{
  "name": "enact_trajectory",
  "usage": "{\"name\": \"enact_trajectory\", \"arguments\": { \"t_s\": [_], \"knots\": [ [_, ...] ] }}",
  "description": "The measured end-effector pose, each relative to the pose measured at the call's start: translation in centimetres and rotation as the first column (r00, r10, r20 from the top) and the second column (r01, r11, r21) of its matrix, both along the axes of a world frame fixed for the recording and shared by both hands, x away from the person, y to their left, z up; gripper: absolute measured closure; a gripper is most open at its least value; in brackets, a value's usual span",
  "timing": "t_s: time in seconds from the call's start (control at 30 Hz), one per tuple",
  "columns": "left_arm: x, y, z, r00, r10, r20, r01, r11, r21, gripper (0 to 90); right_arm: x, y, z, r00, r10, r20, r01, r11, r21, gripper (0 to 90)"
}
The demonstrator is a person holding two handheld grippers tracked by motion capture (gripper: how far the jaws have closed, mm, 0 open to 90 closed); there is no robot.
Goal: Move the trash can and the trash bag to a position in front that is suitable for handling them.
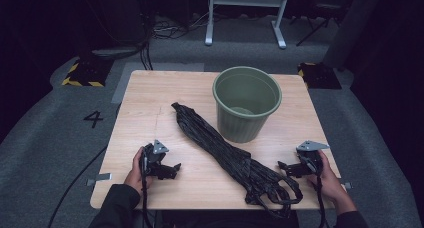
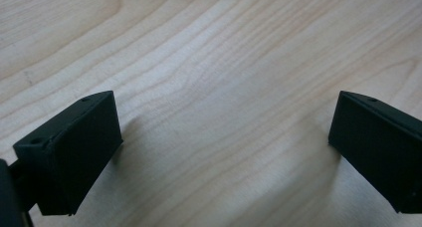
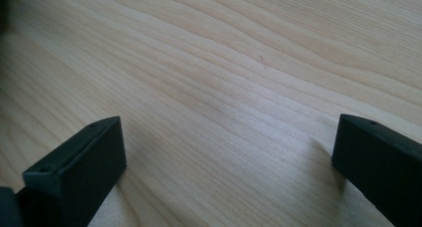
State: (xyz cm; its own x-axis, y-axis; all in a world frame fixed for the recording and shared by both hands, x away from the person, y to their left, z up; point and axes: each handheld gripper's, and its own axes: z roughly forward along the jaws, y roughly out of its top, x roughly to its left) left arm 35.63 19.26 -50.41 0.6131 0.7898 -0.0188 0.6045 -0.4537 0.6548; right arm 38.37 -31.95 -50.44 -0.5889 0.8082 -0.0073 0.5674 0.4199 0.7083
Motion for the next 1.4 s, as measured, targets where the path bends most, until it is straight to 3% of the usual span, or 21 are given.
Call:
{"name": "enact_trajectory", "arguments": {
  "t_s": [0.07,0.33,0.43,0.5,0.53,0.57,0.63,0.77,0.97,1.03,1.17,1.27,1.4],
  "knots": [
    [-0.3,0.0,0.0,0.9996,-0.029,0.0,0.029,0.9996,0.005,0.2,0.0,-0.2,0.0,0.9996,0.028,0.002,-0.028,1.0,-0.001,0.3],
    [-1.1,0.1,0.0,0.9993,-0.038,-0.003,0.038,0.9993,0.002,0.2,-0.7,-0.6,0.0,0.9982,0.06,0.001,-0.06,0.998,-0.001,0.8],
    [-1.4,0.2,0.0,0.9961,-0.088,-0.004,0.088,0.9961,0.0,0.2,-0.8,-1.0,0.1,0.9949,0.101,-0.004,-0.101,0.995,-0.004,3.0],
    [-1.6,0.3,0.0,0.9945,-0.105,-0.007,0.105,0.9945,0.004,0.2,-0.9,-1.2,0.3,0.996,0.089,-0.008,-0.089,0.996,-0.01,9.6],
    [-1.6,0.3,0.0,0.9942,-0.107,-0.006,0.107,0.9942,0.003,0.2,-0.9,-1.2,0.5,0.9952,0.097,-0.005,-0.097,0.995,-0.013,17.2],
    [-1.6,0.3,0.0,0.994,-0.109,-0.005,0.109,0.994,0.0,0.2,-0.9,-1.4,0.8,0.9942,0.107,0.006,-0.107,0.994,-0.022,22.3],
    [-1.6,0.4,0.0,0.9935,-0.114,-0.005,0.114,0.9935,-0.005,0.2,-1.0,-1.8,1.3,0.9877,0.156,0.011,-0.156,0.988,-0.014,22.7],
    [-1.7,0.5,0.0,0.993,-0.118,-0.006,0.118,0.993,-0.002,0.3,-1.4,-2.4,3.1,0.9894,0.122,0.08,-0.124,0.992,0.029,23.1],
    [-1.6,0.5,0.0,0.9925,-0.122,-0.009,0.122,0.9926,-0.005,0.0,-1.9,-2.1,6.9,0.9685,0.147,0.201,-0.168,0.982,0.088,22.0],
    [-1.6,0.5,0.0,0.9929,-0.118,-0.012,0.118,0.993,-0.006,0.0,-1.8,-1.6,8.1,0.9566,0.156,0.247,-0.177,0.982,0.066,21.4],
    [-1.5,0.5,0.0,0.9926,-0.121,-0.005,0.121,0.9927,-0.001,0.0,-1.1,-0.1,10.7,0.9378,0.192,0.289,-0.212,0.977,0.037,22.5],
    [-1.5,0.4,0.0,0.9926,-0.122,-0.005,0.122,0.9926,-0.002,0.0,-0.5,1.2,12.2,0.929,0.21,0.305,-0.223,0.975,0.007,22.8],
    [-1.5,0.4,0.0,0.993,-0.118,-0.005,0.118,0.993,-0.003,0.0,0.1,2.2,14.2,0.909,0.233,0.346,-0.252,0.968,0.011,23.6]
  ]
}}
